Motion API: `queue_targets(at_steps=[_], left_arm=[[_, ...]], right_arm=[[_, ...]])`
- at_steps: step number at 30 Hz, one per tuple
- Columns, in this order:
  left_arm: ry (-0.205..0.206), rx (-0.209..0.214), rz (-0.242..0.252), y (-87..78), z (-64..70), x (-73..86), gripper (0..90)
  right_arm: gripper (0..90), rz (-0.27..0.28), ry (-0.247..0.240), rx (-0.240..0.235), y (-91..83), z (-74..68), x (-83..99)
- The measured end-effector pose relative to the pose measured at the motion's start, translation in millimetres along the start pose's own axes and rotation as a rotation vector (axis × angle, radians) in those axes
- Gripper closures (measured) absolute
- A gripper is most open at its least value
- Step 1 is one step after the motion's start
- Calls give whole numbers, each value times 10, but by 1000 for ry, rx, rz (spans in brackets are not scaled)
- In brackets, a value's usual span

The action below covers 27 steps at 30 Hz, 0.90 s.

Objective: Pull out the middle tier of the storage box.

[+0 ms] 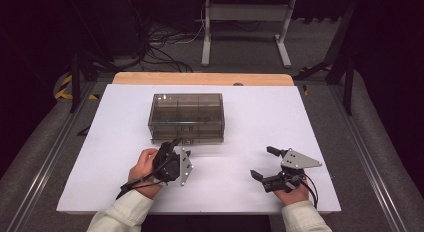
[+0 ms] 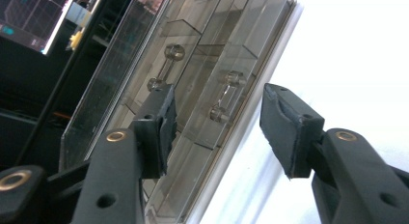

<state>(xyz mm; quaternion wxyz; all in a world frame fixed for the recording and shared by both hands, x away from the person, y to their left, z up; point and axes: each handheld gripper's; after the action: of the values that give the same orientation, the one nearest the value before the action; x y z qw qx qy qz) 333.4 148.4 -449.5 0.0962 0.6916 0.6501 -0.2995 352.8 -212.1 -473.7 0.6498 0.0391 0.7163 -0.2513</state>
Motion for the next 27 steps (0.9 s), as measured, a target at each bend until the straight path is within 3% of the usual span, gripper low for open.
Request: queue_targets(at_steps=[3,4,5,6,8,9,11,15,16,21,24,25,27], left_arm=[[-28,24,12,-17,-45,22,445],[-76,51,12,-32,-79,49,442],[-76,51,12,-32,-79,49,435],[-125,78,19,-45,-134,84,428],[-148,93,18,-53,-163,102,417],[-186,115,15,-62,-191,128,411],[-217,135,24,-68,-241,162,405],[-333,194,42,-104,-364,275,351],[-333,194,42,-104,-364,275,340],[-426,233,64,-135,-463,405,300],[-450,243,69,-138,-482,450,275],[-480,254,67,-140,-507,501,266],[-490,261,68,-138,-527,529,262]], right_arm=[[0,-1,-1,0,2,-1,0],[0,-2,-1,1,2,-1,0],[0,-2,-1,1,2,-1,0],[0,-3,-1,1,4,-3,0],[0,-5,-1,1,4,-4,-1],[0,-6,-2,1,6,-5,-1],[0,-7,-3,1,6,-4,-1],[0,-9,-3,2,7,-5,-1],[0,-9,-3,2,7,-5,-1],[0,-12,-4,3,11,-6,-1],[0,-12,-4,2,13,-6,-1],[0,-12,-4,1,13,-9,-3],[0,-13,-3,1,13,-11,-3]])
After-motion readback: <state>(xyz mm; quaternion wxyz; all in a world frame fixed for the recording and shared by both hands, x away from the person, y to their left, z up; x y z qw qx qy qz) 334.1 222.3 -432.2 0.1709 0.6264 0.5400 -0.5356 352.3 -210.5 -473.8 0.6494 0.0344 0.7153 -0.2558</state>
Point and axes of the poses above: each handheld gripper's, and its own axes: y roughly forward along the jaws, x roughly out of its underside, z roughly to its right, and after that the axes turned 13 degrees about -x, right-handed
